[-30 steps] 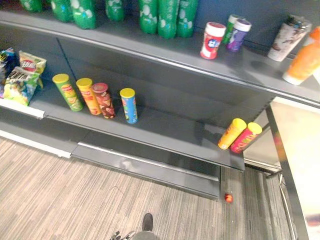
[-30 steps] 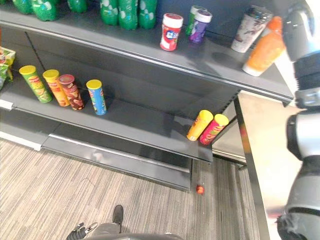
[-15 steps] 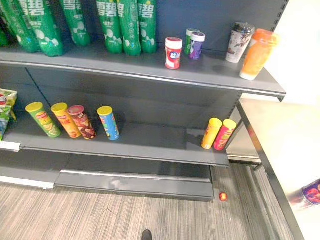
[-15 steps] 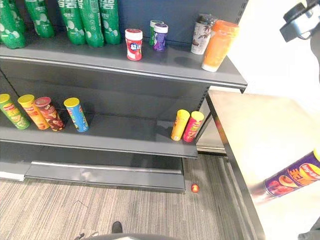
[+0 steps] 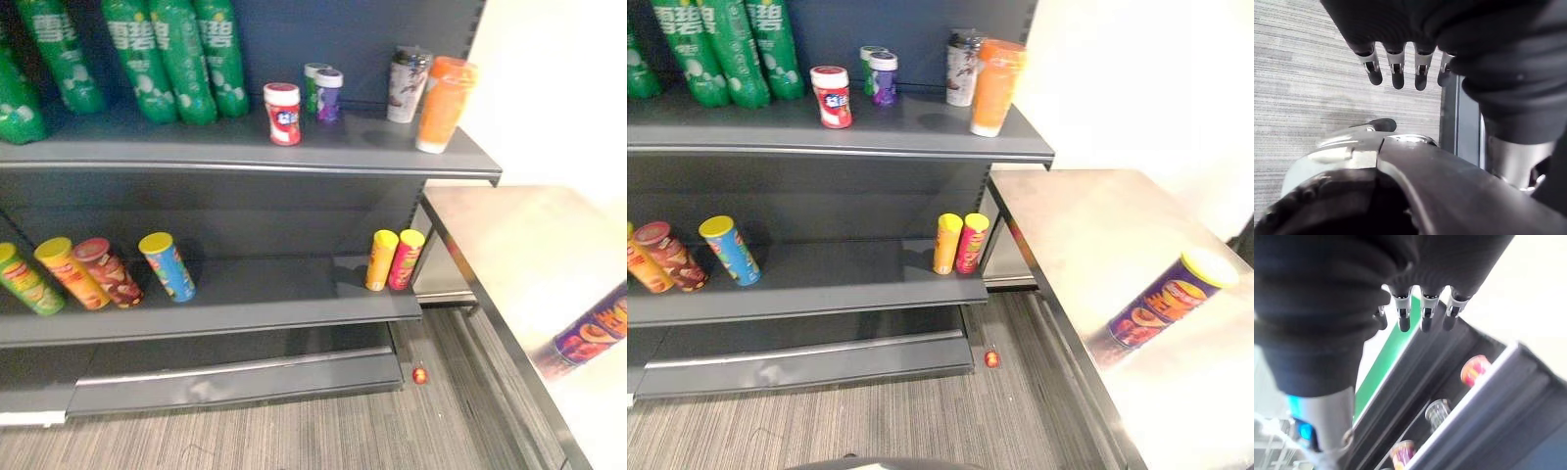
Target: Put the gum and the chips on the shelf.
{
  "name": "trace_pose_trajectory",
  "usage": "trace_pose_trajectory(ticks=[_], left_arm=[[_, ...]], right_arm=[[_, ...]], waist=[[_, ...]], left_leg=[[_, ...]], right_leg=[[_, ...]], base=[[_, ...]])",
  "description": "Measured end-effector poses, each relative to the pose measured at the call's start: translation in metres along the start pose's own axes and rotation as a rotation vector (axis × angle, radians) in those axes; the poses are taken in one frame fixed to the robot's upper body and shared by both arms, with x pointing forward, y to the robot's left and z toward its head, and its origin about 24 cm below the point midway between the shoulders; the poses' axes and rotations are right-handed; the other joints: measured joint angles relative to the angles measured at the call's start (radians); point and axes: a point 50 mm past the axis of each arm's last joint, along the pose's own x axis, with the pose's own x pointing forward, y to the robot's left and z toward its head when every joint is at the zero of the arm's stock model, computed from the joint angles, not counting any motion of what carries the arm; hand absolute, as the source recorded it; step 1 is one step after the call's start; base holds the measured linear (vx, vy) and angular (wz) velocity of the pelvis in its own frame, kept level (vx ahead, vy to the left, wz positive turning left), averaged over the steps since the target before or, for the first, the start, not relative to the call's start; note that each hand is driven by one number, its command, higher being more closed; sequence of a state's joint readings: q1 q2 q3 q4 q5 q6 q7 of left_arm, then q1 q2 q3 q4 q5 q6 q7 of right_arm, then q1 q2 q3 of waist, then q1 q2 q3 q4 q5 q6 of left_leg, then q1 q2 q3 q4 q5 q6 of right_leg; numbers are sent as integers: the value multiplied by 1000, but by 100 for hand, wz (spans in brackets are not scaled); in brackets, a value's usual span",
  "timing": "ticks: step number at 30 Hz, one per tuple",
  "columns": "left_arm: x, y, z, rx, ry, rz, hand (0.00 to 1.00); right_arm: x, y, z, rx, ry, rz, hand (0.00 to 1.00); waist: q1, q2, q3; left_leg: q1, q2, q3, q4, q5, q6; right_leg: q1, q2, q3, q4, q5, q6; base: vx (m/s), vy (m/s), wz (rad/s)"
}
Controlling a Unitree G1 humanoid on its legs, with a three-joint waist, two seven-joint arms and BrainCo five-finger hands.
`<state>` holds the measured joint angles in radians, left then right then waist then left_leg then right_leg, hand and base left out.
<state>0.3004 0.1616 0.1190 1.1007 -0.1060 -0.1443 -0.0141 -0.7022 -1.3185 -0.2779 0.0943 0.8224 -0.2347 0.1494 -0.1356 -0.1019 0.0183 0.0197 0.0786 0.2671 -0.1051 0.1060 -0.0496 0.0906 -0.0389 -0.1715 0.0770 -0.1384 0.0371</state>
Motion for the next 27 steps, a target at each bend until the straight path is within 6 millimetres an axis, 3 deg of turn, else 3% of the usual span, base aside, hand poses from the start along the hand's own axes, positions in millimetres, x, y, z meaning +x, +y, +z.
trace_pose_trajectory(ticks=[5, 8, 11, 12, 14, 15, 16, 17, 18, 19, 20, 21, 22, 23, 25, 27], left_arm=[[-5, -1, -14, -16, 28, 4, 0], [-6, 0, -16, -15, 28, 4, 0], [-6, -1, -16, -5, 24, -5, 0], [-6, -3, -15, -3, 21, -15, 0], [-6, 0, -11, -7, 3, -8, 0], [-6, 6, -8, -27, -13, 12, 0], [-5, 9, -3, -32, -34, 21, 0], [-4, 8, 2, -48, -45, 22, 0], [-3, 7, 5, -55, -49, 20, 0], [-1, -2, 8, -79, -60, 4, 0], [-2, 5, 11, -95, -79, 27, 0], [-1, 8, 13, -97, -80, 37, 0], [1, 13, 18, -95, -84, 46, 0], [2, 13, 22, -105, -93, 48, 0], [2, 5, 21, -120, -95, 36, 0], [2, 1, 20, -129, -92, 40, 0]], right_arm=[[-35, -39, 7, -110, 36, -171, 0], [-60, -51, -1, -146, 92, -262, 0], [-73, -44, -3, -189, 130, -241, 0], [-72, -34, -3, -202, 131, -198, 0], [-67, -25, -10, -186, 133, -167, 0], [-60, -17, -15, -168, 125, -151, 0], [-55, -13, -16, -157, 109, -141, 0], [-43, -3, -17, -127, 74, -116, 0], [-39, 1, -17, -116, 63, -108, 0], [-34, 2, -17, -100, 41, -115, 0], [-32, 7, -19, -85, 38, -107, 0], [-30, 9, -20, -86, 41, -95, 0], [-26, 11, -21, -83, 38, -81, 0], [-24, 13, -22, -77, 39, -75, 0], [-26, 10, -28, -76, 72, -85, 0], [-29, 3, -35, -76, 106, -112, 0]], waist=[[-42, 2, -6], [-65, 2, -3], [-83, 10, 9], [-84, 22, 21], [-84, 19, 23], [-80, -8, 36], [-74, -38, 36], [-66, -18, 46], [-58, 0, 45], [-13, 40, 48], [-4, 7, 45], [1, -9, 47], [9, -45, 58], [29, -41, 68], [29, -5, 77], [28, 21, 76]], left_leg=[[36, -5, 125, 0, -33, 6], [34, -2, 221, 0, -47, 19], [36, 6, 307, 5, -64, 47], [38, 30, 371, 2, -68, 58], [33, 64, 444, 55, -89, 56], [26, 98, 493, 157, -142, 40], [19, 115, 519, 222, -170, 25], [-26, 158, 519, 324, -211, 19], [-47, 162, 520, 336, -223, 21], [-54, 185, 587, 298, -241, 58], [-40, 180, 670, 300, -240, 65], [-34, 178, 693, 308, -243, 61], [-34, 194, 744, 354, -261, 49], [-38, 229, 785, 406, -278, 46], [-43, 298, 807, 495, -304, 38], [-41, 351, 812, 569, -327, 46]], right_leg=[[-49, -17, 121, 50, -2, 16], [-100, -18, 197, 53, 8, 44], [-121, -96, 15, 54, -10, 11], [-154, -148, -134, 150, -43, -72], [-209, -226, -242, 399, -64, -108], [-209, -280, -302, 502, -14, -169], [-215, -277, -334, 495, 12, -161], [-234, -246, -389, 451, 55, -97], [-231, -202, -386, 367, 78, -65], [-202, -158, -420, 317, 58, -76], [-177, -207, -512, 424, -31, -74], [-137, -219, -545, 393, -42, -49], [-79, -179, -554, 225, -58, 10], [-41, -119, -552, 82, -29, 38], [-11, -52, -530, -27, 28, 26], [10, -24, -521, -51, 38, 20]], base=[[32, 67, -66], [11, 76, -97], [-26, 94, -95], [-50, 86, -99], [-34, 16, -123], [0, -68, -129], [15, -125, -156], [-37, -60, -139], [-71, -10, -198], [-174, 46, -196], [-121, -3, -189], [-86, -101, -155], [-14, -203, -135], [-35, -205, -121], [-99, -95, -61], [-76, -5, -20]])
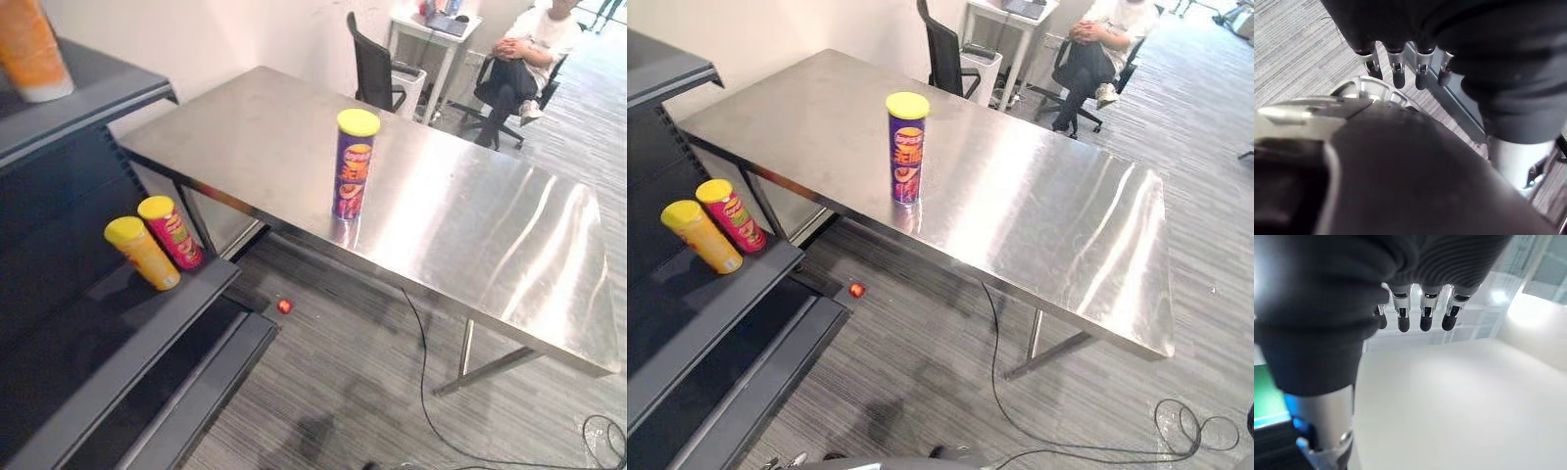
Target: Put the gum and the chips on the shelf.
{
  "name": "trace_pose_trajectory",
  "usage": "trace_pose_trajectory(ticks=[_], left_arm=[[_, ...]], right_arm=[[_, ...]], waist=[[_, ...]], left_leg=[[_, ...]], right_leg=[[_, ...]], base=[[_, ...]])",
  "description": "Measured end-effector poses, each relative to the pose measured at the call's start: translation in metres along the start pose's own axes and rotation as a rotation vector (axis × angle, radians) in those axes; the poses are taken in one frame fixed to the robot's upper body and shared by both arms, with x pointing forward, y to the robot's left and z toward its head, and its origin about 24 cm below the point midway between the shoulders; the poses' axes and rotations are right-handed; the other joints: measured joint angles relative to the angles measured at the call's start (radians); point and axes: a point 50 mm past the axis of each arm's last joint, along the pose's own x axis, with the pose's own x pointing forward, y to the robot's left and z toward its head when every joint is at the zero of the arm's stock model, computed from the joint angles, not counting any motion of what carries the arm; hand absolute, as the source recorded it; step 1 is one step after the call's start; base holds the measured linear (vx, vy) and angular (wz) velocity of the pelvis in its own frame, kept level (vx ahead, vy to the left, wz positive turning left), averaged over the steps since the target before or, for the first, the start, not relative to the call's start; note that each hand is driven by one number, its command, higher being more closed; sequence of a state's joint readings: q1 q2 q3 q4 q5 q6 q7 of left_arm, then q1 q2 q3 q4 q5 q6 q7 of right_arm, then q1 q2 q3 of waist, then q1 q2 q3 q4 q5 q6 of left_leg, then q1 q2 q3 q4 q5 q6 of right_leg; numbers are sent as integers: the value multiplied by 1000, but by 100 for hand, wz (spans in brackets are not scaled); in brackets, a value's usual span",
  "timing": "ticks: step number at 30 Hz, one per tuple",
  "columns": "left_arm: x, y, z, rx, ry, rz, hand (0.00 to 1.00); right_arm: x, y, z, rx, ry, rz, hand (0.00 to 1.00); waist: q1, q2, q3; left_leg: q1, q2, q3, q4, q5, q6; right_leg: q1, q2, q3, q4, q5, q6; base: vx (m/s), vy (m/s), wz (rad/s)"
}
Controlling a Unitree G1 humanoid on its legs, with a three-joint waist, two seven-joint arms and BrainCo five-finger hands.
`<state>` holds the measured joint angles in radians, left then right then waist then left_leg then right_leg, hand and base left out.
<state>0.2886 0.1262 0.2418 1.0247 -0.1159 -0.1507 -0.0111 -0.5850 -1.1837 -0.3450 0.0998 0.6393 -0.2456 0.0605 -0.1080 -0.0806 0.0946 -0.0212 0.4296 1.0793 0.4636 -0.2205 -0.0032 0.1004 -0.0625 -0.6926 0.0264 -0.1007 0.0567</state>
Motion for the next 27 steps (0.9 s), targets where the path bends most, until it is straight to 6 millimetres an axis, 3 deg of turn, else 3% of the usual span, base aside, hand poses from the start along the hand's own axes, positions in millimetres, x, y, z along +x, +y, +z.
trace_pose_trajectory(ticks=[4, 7, 8, 9, 12, 14, 15, 16, 19, 23, 27], left_arm=[[-1, -3, -3, -12, 2, 8, 0], [-3, -10, -7, -61, 2, -8, 0], [-5, -11, -10, -84, 2, -3, 0], [-5, -12, -11, -100, 6, -1, 0], [-6, -14, -14, -153, 15, 8, 0], [-7, -14, -17, -170, 21, 17, 0], [-7, -11, -17, -167, 16, 24, 0], [-5, -10, -12, -160, -1, 25, 0], [-3, -8, -3, -140, -34, 19, 0], [-2, -13, 5, -79, -62, -16, 0], [-1, -13, 8, -42, -69, -34, 0]], right_arm=[[-1, 0, -2, 12, 5, 4, 0], [-2, 4, -6, 30, 14, 7, 0], [-3, 10, -11, 43, 28, 23, 0], [-4, 16, -15, 62, 38, 32, 0], [-2, 21, -17, 82, 40, 40, 0], [-2, 23, -14, 100, 20, 35, 0], [-1, 24, -12, 102, 6, 40, 0], [0, 21, 0, 99, -47, 30, 0], [-3, 24, 6, 132, -100, 15, 0], [-20, 39, -16, 174, 14, 66, 0], [-40, 53, -40, 198, 151, 129, 0]], waist=[[7, 21, 5], [40, 33, 11], [46, 31, 17], [58, 35, 20], [55, 42, 25], [60, 41, 25], [55, 40, 16], [52, 23, 21], [57, 6, 26], [81, 7, 25], [83, 5, 26]], left_leg=[[28, 39, -37, 61, -2, 8], [10, 34, -293, 118, 13, -6], [-28, 6, -477, 146, 6, -14], [-50, -76, -696, 122, -40, -55], [-81, -237, -1044, -54, -52, -82], [-70, -266, -1092, -122, -17, -116], [-67, -280, -1089, -133, -15, -112], [-65, -299, -1077, -129, -18, -99], [-63, -338, -1060, -131, -20, -86], [-60, -355, -1030, -166, -21, -60], [-54, -371, -1031, -219, 2, -46]], right_leg=[[43, 16, 28, -11, 0, -1], [68, 22, 101, -17, -1, -2], [76, 22, 145, -17, -2, -5], [74, 10, 189, -17, -8, -13], [35, -19, 278, -7, 7, 3], [28, -25, 332, -11, 22, 27], [27, -32, 344, -15, 33, 43], [19, -53, 353, -26, 51, 60], [4, -91, 378, -24, 63, 66], [-30, -106, 425, -23, 80, 62], [-48, -116, 424, -25, 84, 62]], base=[[-41, 4, -14], [-45, 6, -65], [-6, 104, -98], [-6, 202, -104], [11, 259, -99], [47, 207, -71], [130, 195, -49], [146, 181, -26], [96, 183, -13], [54, 108, -18], [21, 5, -2]])
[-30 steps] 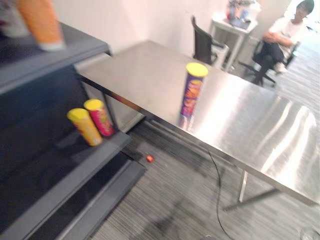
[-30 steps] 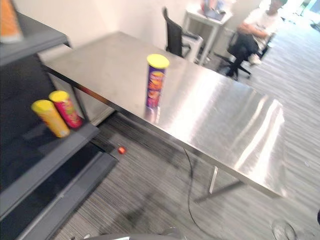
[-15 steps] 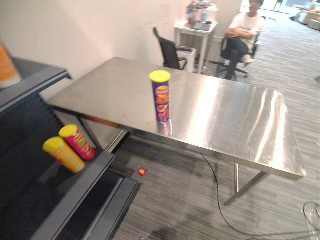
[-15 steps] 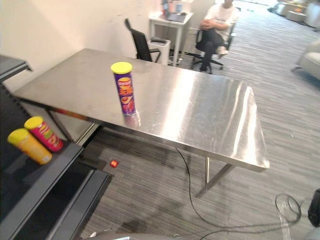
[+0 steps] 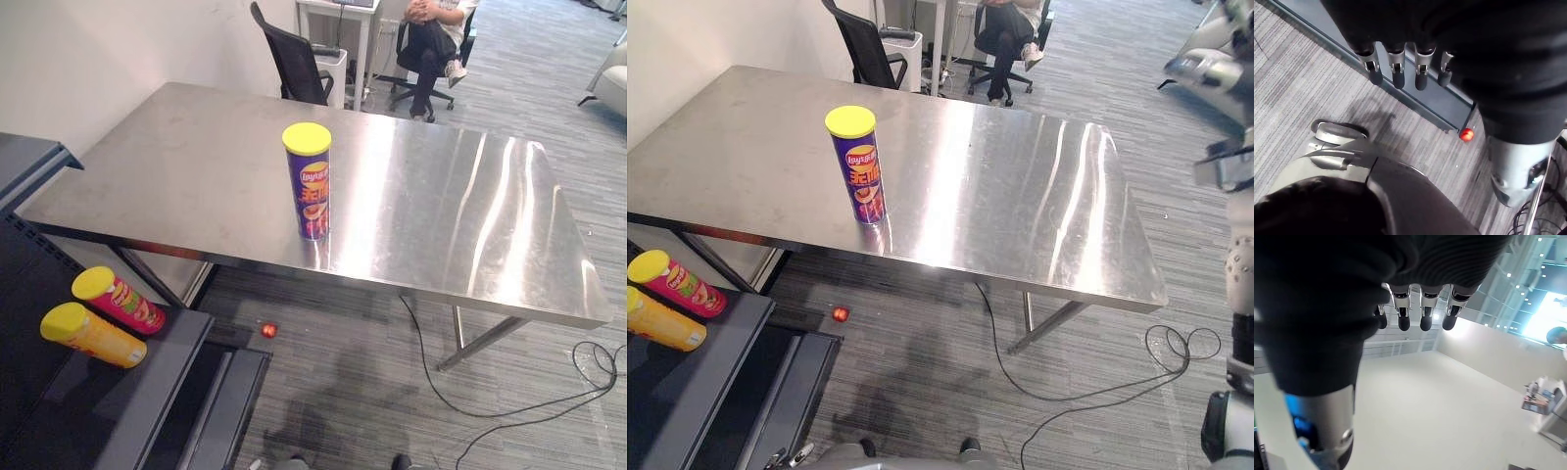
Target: Put the gum and the chips on the shelf.
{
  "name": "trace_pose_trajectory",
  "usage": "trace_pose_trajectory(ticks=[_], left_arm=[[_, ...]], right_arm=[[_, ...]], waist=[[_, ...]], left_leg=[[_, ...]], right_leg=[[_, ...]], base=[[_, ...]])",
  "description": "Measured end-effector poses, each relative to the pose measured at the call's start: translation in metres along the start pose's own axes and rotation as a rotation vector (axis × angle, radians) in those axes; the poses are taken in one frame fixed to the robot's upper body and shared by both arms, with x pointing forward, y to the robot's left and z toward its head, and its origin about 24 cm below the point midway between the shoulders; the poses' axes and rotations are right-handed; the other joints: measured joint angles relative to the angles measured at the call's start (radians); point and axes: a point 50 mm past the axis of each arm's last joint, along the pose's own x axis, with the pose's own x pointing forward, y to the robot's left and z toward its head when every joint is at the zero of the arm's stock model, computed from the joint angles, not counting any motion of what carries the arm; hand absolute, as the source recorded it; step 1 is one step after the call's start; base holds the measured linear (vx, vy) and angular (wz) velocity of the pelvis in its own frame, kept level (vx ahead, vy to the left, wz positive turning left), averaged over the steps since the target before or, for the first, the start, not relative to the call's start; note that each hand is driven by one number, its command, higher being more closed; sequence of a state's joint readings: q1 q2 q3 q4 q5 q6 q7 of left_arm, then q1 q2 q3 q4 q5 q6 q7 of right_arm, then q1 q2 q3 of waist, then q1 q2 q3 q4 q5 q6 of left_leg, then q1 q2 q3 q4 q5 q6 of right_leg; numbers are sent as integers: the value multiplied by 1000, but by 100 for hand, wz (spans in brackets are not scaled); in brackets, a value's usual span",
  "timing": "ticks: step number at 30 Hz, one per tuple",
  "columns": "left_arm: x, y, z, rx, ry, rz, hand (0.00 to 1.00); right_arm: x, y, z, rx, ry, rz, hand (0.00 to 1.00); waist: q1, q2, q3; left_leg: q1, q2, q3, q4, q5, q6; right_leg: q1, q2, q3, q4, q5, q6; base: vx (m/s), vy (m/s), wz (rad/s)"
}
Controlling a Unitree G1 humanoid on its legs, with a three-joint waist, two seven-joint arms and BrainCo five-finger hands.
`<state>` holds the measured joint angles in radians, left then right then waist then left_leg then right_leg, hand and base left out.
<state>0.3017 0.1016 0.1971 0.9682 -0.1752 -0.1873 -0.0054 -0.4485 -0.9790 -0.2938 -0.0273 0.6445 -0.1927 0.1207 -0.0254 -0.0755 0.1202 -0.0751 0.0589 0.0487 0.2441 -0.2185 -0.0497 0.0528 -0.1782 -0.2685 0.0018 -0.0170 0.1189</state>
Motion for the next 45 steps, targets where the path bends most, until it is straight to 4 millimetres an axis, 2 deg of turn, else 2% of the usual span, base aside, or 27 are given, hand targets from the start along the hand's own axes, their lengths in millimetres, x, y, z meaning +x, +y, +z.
trace_pose_trajectory(ticks=[9, 14, 19, 24, 29, 38, 45], left_arm=[[0, 1, 3, 37, -11, -28, 0], [1, 4, 6, 38, -17, -39, 0], [4, 4, 14, 49, -36, -48, 0], [6, 4, 20, 75, -50, -61, 0], [8, 3, 26, 79, -69, -64, 0], [9, 3, 31, 88, -84, -66, 0], [9, 3, 36, 60, -104, -67, 0]], right_arm=[[-22, 19, -29, 107, 114, 48, 0], [-28, 44, -42, 200, 142, 91, 0], [-32, 60, -52, 233, 198, 161, 0], [-29, 84, -59, 291, 214, 215, 0], [-27, 86, -64, 293, 236, 219, 0], [-28, 88, -73, 285, 277, 222, 0], [-17, 88, -68, 248, 253, 229, 0]], waist=[[5, -15, 4], [19, -34, 15], [52, -54, 25], [68, -65, 33], [83, -76, 54], [85, -88, 71], [95, -94, 91]], left_leg=[[7, -9, -30, -111, 62, -2], [-11, -13, -65, -143, 91, -5], [-36, -17, -96, -161, 116, -6], [-53, -23, -138, -173, 132, -7], [-81, -31, -151, -176, 149, -6], [-115, -37, -197, -177, 171, -7], [-135, -43, -201, -190, 190, -10]], right_leg=[[-27, -2, -28, 0, 11, 1], [-38, -2, -63, -2, 11, 1], [-51, -2, -100, -2, 11, 1], [-51, -4, -137, -2, 11, 1], [-68, -10, -158, -3, 11, 1], [-77, -12, -194, -3, 11, 2], [-95, -11, -197, -18, 14, 7]], base=[[13, -21, 10], [-2, -15, 20], [-9, -14, 25], [-9, -1, 21], [-23, 10, 12], [-27, 7, 14], [-22, 5, 1]])
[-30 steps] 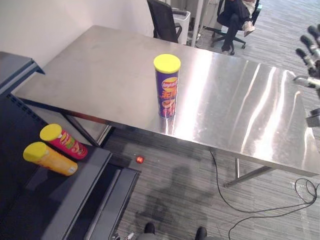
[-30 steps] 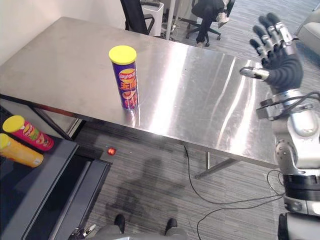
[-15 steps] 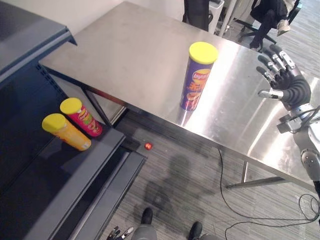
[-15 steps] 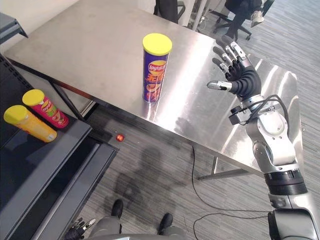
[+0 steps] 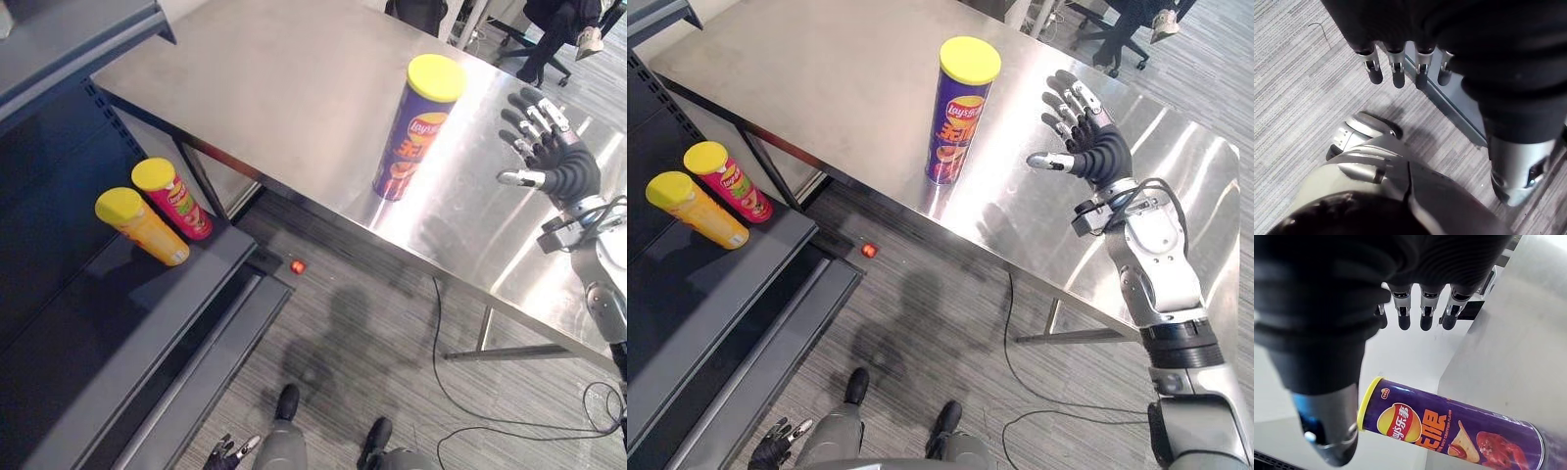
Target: Put the gum and the chips on the shelf.
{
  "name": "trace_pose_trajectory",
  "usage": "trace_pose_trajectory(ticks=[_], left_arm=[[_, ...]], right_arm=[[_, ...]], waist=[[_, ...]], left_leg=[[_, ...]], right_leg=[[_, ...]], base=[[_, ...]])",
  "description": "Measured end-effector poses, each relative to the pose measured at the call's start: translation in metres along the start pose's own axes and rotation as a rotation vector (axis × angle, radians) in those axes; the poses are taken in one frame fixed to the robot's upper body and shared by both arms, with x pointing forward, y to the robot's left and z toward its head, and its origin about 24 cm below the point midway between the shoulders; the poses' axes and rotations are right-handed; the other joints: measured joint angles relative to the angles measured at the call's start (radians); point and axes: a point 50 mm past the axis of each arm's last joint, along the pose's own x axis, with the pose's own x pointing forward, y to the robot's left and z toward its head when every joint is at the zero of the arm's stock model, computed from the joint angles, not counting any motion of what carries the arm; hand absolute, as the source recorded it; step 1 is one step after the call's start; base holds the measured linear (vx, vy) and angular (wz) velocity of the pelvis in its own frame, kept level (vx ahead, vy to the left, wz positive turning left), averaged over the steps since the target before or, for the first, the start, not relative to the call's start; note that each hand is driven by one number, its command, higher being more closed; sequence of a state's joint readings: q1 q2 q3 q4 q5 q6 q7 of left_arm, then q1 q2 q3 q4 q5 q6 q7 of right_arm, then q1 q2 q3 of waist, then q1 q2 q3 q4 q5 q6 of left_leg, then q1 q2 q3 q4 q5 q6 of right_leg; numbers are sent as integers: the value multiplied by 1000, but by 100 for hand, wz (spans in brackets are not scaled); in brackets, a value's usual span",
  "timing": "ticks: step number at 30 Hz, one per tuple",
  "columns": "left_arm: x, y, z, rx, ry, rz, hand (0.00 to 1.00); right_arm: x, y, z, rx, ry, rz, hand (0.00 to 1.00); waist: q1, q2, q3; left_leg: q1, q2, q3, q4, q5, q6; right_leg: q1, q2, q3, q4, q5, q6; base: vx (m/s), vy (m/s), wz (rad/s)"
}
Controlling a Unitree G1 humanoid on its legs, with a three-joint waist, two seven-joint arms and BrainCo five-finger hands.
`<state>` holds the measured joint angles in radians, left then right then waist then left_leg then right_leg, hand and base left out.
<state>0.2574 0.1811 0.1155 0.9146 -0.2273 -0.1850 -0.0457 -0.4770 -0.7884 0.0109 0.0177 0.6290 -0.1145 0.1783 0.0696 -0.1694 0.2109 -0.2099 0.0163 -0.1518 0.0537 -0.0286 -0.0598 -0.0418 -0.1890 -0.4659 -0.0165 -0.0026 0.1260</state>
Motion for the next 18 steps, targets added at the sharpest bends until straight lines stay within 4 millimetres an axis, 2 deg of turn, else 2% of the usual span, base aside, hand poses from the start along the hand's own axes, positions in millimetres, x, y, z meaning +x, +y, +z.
trace_pose_trajectory(ticks=[7, 11, 18], left_arm=[[3, -2, 8, -1, -22, -6, 0], [5, -2, 14, 23, -41, -16, 0], [6, -3, 19, 25, -59, -21, 0]], right_arm=[[7, 2, -4, -16, 21, -5, 0], [16, 2, 3, -39, -4, 2, 0], [22, 0, 5, -64, -1, -3, 0]], waist=[[13, -6, 25], [21, -18, 37], [26, -19, 56]], left_leg=[[-21, 3, -19, 0, 9, -4], [-39, 5, -26, 1, 13, -6], [-49, 5, -35, 2, 13, -6]], right_leg=[[-10, 7, -16, -3, 1, 1], [-24, 12, -22, -6, 1, 1], [-23, 11, -31, -14, 4, 5]], base=[[-11, 6, 7], [5, 2, 4], [21, 11, 4]])
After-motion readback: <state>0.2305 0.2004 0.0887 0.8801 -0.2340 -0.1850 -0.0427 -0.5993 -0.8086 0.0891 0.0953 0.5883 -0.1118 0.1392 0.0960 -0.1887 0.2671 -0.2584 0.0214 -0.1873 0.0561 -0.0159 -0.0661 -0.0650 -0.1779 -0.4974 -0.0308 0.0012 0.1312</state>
